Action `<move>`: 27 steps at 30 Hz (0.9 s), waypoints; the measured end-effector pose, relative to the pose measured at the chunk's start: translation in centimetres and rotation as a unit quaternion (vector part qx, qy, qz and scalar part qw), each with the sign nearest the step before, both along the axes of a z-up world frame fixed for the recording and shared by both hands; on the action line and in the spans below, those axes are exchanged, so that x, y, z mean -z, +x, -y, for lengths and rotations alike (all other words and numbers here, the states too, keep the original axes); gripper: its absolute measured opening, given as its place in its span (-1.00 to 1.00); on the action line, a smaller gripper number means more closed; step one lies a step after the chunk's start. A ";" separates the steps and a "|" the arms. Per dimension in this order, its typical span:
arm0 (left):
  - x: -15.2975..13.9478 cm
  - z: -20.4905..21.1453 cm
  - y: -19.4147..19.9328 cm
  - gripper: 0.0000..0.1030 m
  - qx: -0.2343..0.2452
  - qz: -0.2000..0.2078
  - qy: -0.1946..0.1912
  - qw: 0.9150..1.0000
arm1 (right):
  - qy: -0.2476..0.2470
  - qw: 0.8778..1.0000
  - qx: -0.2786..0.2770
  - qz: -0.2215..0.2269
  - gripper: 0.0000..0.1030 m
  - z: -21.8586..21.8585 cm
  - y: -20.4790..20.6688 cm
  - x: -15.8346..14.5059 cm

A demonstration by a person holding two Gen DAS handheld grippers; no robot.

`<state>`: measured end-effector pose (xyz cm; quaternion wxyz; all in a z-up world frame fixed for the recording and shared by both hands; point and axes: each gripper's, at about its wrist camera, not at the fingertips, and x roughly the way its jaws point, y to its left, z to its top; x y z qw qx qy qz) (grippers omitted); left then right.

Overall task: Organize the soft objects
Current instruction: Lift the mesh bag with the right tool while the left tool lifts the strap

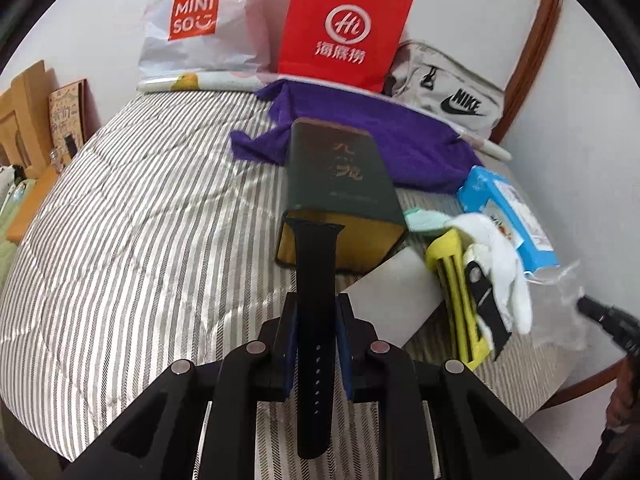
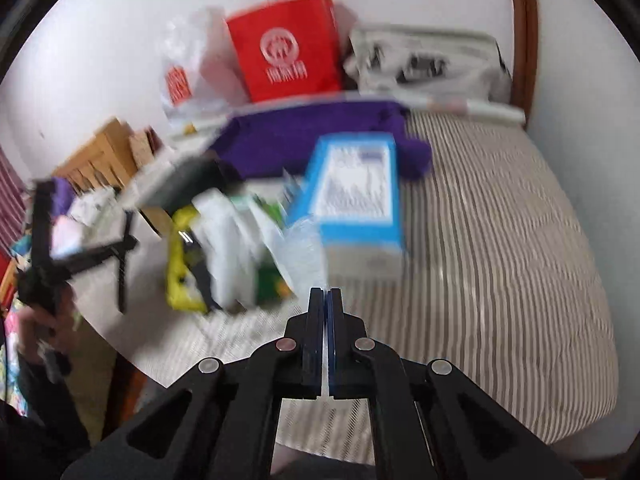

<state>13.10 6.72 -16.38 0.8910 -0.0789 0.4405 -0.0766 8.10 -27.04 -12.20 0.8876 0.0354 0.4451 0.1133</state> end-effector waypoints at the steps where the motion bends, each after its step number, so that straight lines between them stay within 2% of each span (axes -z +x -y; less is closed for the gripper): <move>1: 0.3 0.0 0.0 -0.67 -0.001 -0.004 0.002 1.000 | -0.005 1.000 0.001 -0.008 -0.87 0.0 0.2 0.8; 3: 0.6 0.0 0.1 -0.67 -0.002 -0.009 0.005 1.000 | -0.009 1.000 -0.003 -0.019 -0.83 0.1 0.3 2.3; 5: 0.8 0.0 0.0 -0.67 -0.002 -0.012 0.007 1.000 | 0.000 1.000 -0.007 -0.016 -0.52 0.2 0.4 3.1; 6: 0.9 0.0 0.1 -0.67 -0.002 -0.013 0.009 1.000 | 0.004 1.000 -0.006 -0.011 -0.11 0.2 0.5 3.4; 7: 0.9 0.0 0.1 -0.67 -0.001 -0.014 0.010 1.000 | 0.005 1.000 -0.004 -0.006 0.18 0.1 0.7 3.6; 10: 1.2 0.1 0.0 -0.67 0.002 -0.017 0.014 1.000 | 0.011 1.000 -0.009 0.006 0.22 -0.4 1.3 4.1; 15: 1.4 0.0 -0.1 -0.67 0.006 -0.022 0.010 1.000 | 0.000 0.999 -0.036 -0.015 0.22 -2.2 1.9 5.7; 17: 1.6 0.0 -0.2 -0.67 0.008 -0.023 0.007 1.000 | -0.024 0.999 -0.042 0.000 0.13 -3.0 1.4 5.9; 19: 1.8 -0.1 -0.1 -0.67 0.011 -0.026 0.004 1.000 | -0.051 0.997 -0.053 0.012 -0.31 -3.6 0.9 5.9; 20: 2.0 0.0 -0.1 -0.67 0.011 -0.029 0.004 1.000 | -0.061 0.996 -0.057 0.018 -0.45 -3.8 0.7 5.8; 21: 2.2 0.0 0.0 -0.67 0.012 -0.031 0.003 0.999 | -0.056 0.996 -0.062 0.017 -0.75 -3.8 0.5 5.7; 22: 2.5 0.1 0.0 -0.68 0.013 -0.034 0.001 0.999 | -0.046 0.997 -0.063 0.013 -0.86 -3.6 0.4 5.6; 27: 2.6 0.1 -0.2 -0.78 0.014 -0.029 0.003 0.999 | -0.039 0.998 -0.041 0.004 -0.92 -2.3 -0.2 5.3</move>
